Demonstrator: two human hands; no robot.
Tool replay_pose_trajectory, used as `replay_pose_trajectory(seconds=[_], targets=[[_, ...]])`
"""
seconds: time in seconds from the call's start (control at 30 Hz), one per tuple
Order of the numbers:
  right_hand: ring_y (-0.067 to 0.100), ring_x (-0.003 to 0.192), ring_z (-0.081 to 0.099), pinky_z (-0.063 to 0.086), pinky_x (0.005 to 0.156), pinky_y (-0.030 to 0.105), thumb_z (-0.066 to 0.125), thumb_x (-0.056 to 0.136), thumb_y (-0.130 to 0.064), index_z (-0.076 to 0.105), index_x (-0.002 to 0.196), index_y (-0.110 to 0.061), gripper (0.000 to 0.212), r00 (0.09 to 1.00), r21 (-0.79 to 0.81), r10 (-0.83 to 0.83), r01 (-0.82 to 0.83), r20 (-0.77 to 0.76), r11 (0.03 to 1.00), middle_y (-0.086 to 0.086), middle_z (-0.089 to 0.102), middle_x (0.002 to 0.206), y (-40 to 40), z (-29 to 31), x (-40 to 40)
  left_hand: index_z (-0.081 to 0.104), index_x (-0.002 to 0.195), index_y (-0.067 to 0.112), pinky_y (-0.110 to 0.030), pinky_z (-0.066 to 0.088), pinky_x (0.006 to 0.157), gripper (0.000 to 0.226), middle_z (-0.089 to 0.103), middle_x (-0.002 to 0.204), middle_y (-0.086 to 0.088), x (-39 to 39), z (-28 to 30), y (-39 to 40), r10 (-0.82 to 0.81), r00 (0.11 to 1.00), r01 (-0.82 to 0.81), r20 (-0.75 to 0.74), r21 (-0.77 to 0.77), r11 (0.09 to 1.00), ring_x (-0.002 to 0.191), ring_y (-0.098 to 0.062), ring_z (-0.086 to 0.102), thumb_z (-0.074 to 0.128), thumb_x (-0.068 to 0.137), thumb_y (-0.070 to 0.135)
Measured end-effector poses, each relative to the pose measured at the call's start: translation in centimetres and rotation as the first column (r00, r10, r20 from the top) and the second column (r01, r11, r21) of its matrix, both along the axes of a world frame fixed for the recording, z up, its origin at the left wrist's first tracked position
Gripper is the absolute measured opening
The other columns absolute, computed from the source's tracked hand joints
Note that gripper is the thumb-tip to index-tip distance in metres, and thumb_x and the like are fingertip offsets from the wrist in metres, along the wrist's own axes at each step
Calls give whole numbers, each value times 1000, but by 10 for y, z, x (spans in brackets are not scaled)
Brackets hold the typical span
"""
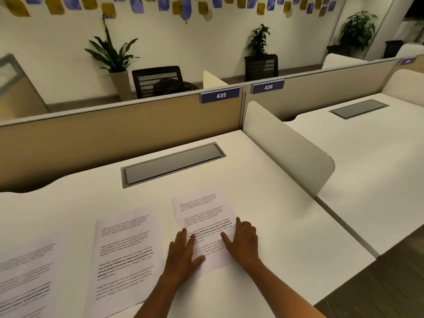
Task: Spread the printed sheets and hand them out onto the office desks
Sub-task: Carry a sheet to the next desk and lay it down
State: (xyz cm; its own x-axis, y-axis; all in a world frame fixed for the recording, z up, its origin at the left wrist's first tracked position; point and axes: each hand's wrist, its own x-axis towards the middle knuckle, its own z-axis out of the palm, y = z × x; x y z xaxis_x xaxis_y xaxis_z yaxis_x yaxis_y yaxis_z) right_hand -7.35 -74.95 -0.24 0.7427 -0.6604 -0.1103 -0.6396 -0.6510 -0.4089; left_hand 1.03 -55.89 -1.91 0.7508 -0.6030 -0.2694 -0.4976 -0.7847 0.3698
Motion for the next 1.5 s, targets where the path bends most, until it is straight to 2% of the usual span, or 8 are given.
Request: replay_pose_trajectory(seconds=[0.27, 0.5, 0.7, 0.97, 1.2, 1.33, 1.43, 1.5], targets=[[28, 129, 44, 40, 106, 39, 58, 89, -51, 23, 151, -13, 80, 986, 338, -87, 33, 145, 941, 12, 45, 140, 0, 10, 13, 8, 154, 20, -45, -1, 120, 137, -11, 162, -12, 0, 1, -8, 12, 1000, -11, -15, 46, 999, 150, -28, -7, -14, 42, 96], [27, 116, 61, 48, 102, 44, 70, 79, -54, 41, 143, -21, 77, 892, 788, -420, 135, 167, 600, 7, 61, 131, -6, 18, 25, 7, 154, 20, -45, 0, 120, 88, -12, 162, -11, -3, 10, -7, -18, 1000, 20, -19, 105, 994, 150, -28, -9, 33, 83, 66], [18, 73, 72, 62, 74, 37, 76, 79, -32, 69, 89, -15, 20, 916, 614, -344, 152, 208, 774, 3, 74, 89, -18, 32, 18, 9, 154, 20, -44, 2, 121, 81, -11, 162, -10, 2, 11, 2, -62, 996, 65, -66, 53, 996, 150, -26, -9, 43, 92, 58], [16, 78, 61, 42, 59, 17, 63, 88, -15, 68, 91, -10, 7, 936, 363, -252, 152, 245, 919, 1, 66, 87, -11, 45, -7, 9, 154, 21, -37, 7, 120, 78, -6, 163, -7, 1, 25, 13, -72, 979, 47, -190, -133, 990, 150, -22, -3, 52, 94, 46], [15, 81, 66, 46, 62, 20, 68, 88, -22, 67, 94, -12, 11, 806, 578, -453, 174, 381, 797, 0, 70, 91, 2, 54, -38, 24, 151, 13, -41, 26, 117, 77, 28, 158, -10, 1, 39, 13, 96, 936, -245, -339, -429, 869, 144, -26, 27, 66, 89, 34], [27, 86, 72, 59, 78, 44, 70, 85, -18, 68, 90, -15, 7, 690, 716, -604, 178, 399, 675, 4, 76, 90, 3, 50, -74, 36, 146, 11, -43, 41, 106, 74, 49, 137, -6, -5, 41, 8, 113, 848, -408, -518, -499, 764, 130, -30, 47, 73, 85, 30], [27, 88, 71, 58, 85, 49, 69, 86, -17, 67, 96, -14, 10, 618, 772, -699, 222, 360, 595, 4, 75, 96, 6, 48, -103, 65, 101, 1, -35, 47, 74, 61, 61, 92, -2, -12, 39, 3, 32, 788, -444, -615, -530, 723, 86, -22, 58, 77, 72, 53], [26, 91, 70, 57, 88, 49, 70, 86, -22, 66, 99, -16, 15, 582, 784, -741, 266, 334, 562, 3, 74, 100, 6, 46, -125, 63, 82, -8, -32, 41, 62, 54, 64, 74, -5, -24, 37, -6, -30, 752, -445, -659, -539, 715, 71, -20, 54, 77, 74, 43]])
